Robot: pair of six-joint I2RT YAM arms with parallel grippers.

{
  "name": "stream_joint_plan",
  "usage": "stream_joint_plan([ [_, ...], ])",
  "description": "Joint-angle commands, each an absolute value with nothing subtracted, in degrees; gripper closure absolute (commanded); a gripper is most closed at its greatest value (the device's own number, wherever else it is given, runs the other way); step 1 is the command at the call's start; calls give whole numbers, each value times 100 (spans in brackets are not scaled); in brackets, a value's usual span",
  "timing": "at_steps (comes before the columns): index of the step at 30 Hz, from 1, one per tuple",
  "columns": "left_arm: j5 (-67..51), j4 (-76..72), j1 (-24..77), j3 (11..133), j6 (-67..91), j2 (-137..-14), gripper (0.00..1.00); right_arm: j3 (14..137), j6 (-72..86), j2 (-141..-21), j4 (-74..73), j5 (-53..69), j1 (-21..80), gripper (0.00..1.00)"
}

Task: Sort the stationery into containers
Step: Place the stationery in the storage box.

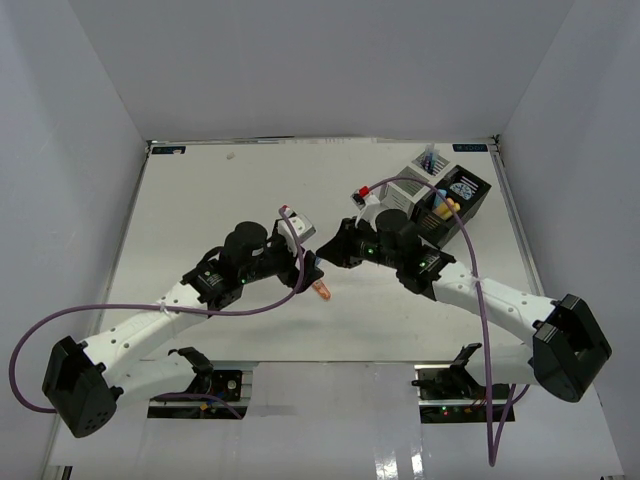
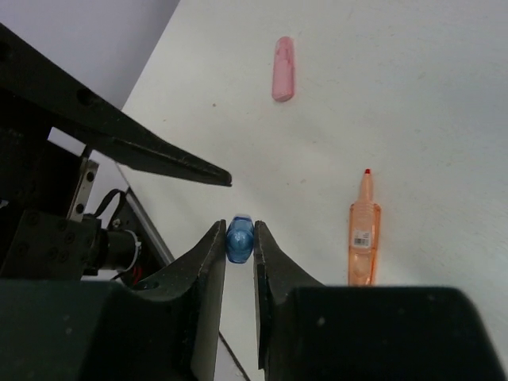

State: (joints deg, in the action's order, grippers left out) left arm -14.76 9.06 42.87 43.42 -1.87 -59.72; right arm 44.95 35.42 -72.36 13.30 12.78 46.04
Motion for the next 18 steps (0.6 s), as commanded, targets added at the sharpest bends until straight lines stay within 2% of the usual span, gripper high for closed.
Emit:
stream_joint_plan([
  [1,-1232,1002,4307,4324,130,-5801,14,5000,2972,-6953,715,450,4570,92],
  [3,-1108,1116,4298,4368,219,-5801,2,5202,2639,-6847,458,-130,4474,92],
  [7,-548,1406,4298,4465,483,-5783,2,5598,2049,-6776,-182,-1315,4071,92],
  [9,-151,1599,4307,4465,772,-5713,2,5905,1863,-6873,-324,-1406,3755,92],
  [14,1762,2274,4280,4386,1790,-5520,2,6643,1398,-7442,-483,-1433,2603,92],
  [18,2276,2689,4149,4342,2179,-5537,2,7617,1117,-8137,-641,-1415,2128,92],
])
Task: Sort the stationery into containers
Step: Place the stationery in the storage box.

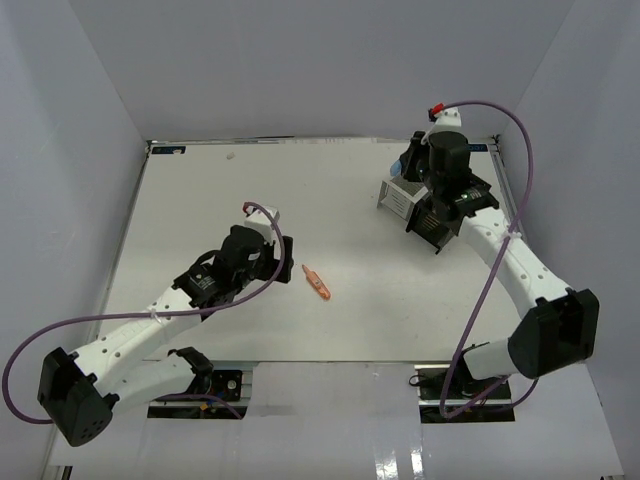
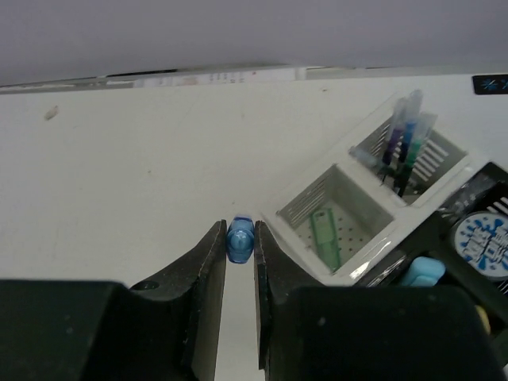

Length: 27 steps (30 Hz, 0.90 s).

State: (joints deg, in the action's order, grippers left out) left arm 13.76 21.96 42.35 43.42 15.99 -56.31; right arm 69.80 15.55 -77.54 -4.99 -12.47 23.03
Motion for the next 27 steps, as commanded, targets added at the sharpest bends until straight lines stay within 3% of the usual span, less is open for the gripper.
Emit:
stream_joint_plan([
  [1,2276,2759,4088,4350,2180,-5589,2,7768,1038,-8269,-650,-1415,2005,92],
  [9,2023,2900,3333,4377,2188,-5915,2,9096,976,-9694,-1150,-1388,1679,92],
  [25,1819,2927,2936,4377,2373,-6038,2,8236,1116,-9721,-1204,-1573,1626,92],
  [27,1828,2944,2918,4377,2434,-6073,2,8209,1160,-9808,-1187,-1564,1617,88],
])
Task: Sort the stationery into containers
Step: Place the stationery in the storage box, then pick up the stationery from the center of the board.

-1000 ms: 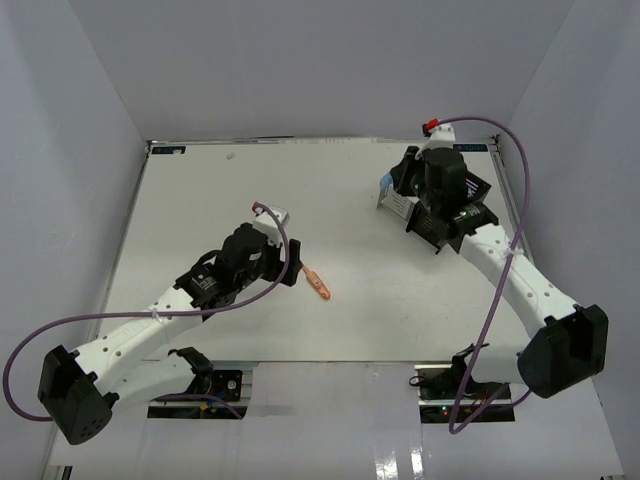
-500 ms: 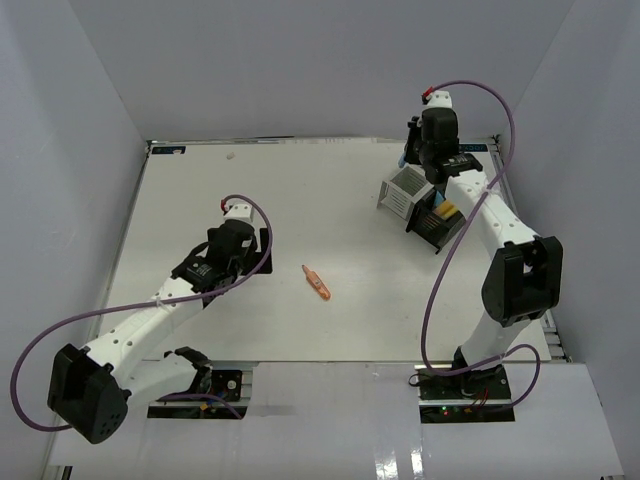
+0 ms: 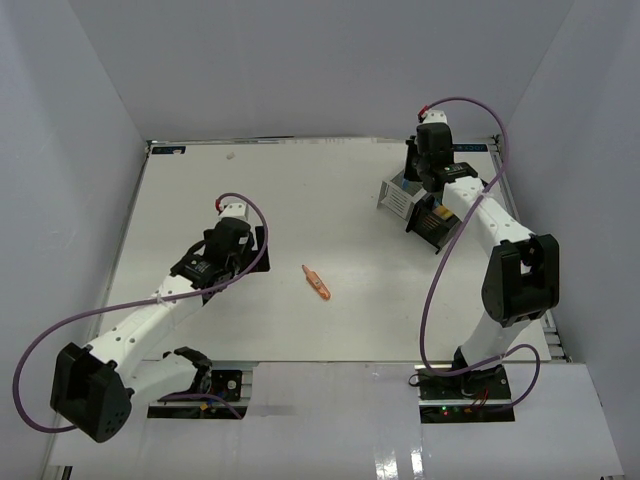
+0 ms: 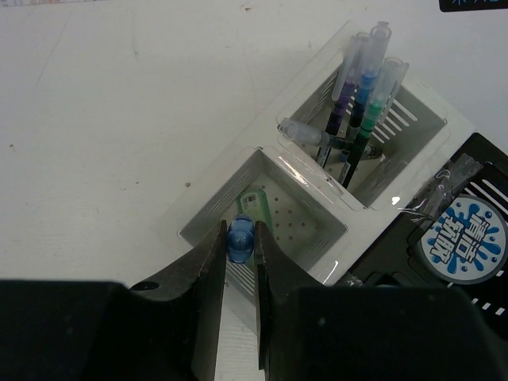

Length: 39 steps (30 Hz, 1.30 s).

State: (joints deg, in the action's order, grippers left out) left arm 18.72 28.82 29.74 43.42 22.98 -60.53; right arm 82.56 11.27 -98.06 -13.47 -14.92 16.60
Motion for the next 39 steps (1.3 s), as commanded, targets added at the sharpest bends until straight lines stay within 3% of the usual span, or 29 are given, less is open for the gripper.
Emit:
stream_joint_plan([
  [1,1837,2944,2892,4368,2461,-6108,2,8218,1169,-9887,-1195,-1556,1600,81],
  [3,1837,2944,2865,4368,2522,-6143,2,8261,1160,-9966,-1204,-1521,1591,73],
  [4,1837,2953,2839,4377,2601,-6187,2,8314,1151,-10028,-1204,-1512,1591,61],
  [7,1854,2971,2786,4394,2821,-6301,2,8437,1107,-10055,-1283,-1512,1582,41],
  [15,1916,2953,2637,4491,3796,-6854,2,7964,1002,-9151,-1345,-1451,1582,10],
  [18,1942,2936,2532,4693,4051,-7336,2,7288,993,-8361,-1222,-1162,1591,4],
  [27,2127,2716,2128,5518,4412,-8525,2,4811,1300,-5453,-413,-291,1582,2],
  [33,2066,2505,1882,5800,4412,-9043,3,4158,1406,-4572,-386,97,1582,2],
  [39,1873,2479,1653,5845,4456,-9413,11,3824,1397,-4211,-466,202,1582,2],
])
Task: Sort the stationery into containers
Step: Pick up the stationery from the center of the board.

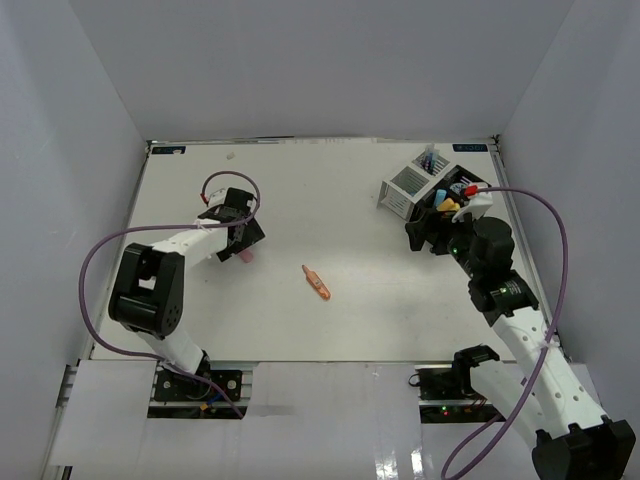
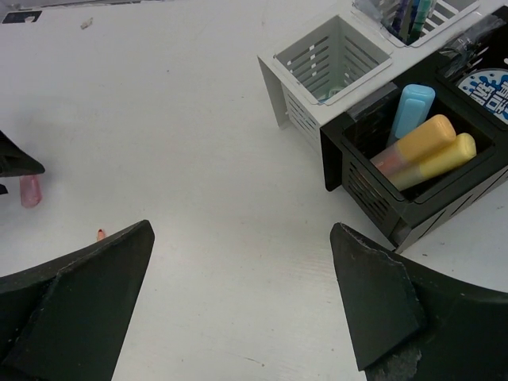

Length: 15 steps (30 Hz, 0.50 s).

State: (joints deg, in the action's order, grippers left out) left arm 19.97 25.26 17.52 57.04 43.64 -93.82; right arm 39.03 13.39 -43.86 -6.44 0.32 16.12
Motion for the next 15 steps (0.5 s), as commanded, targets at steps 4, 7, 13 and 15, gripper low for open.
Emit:
stream_joint_plan([
  [4,1688,2487,1521,5888,4421,-9624,16,3683,1371,-4113,-466,167,1591,2],
  [7,1661,2514,1521,5897,4412,-9747,20,3604,1362,-4061,-475,106,1582,2],
  [13,1556,2733,1521,5950,4351,-9931,36,3568,1353,-4025,-466,44,1582,2],
  [15,1486,2742,1521,5933,4289,-9958,46,3551,1354,-4052,-466,53,1582,2],
])
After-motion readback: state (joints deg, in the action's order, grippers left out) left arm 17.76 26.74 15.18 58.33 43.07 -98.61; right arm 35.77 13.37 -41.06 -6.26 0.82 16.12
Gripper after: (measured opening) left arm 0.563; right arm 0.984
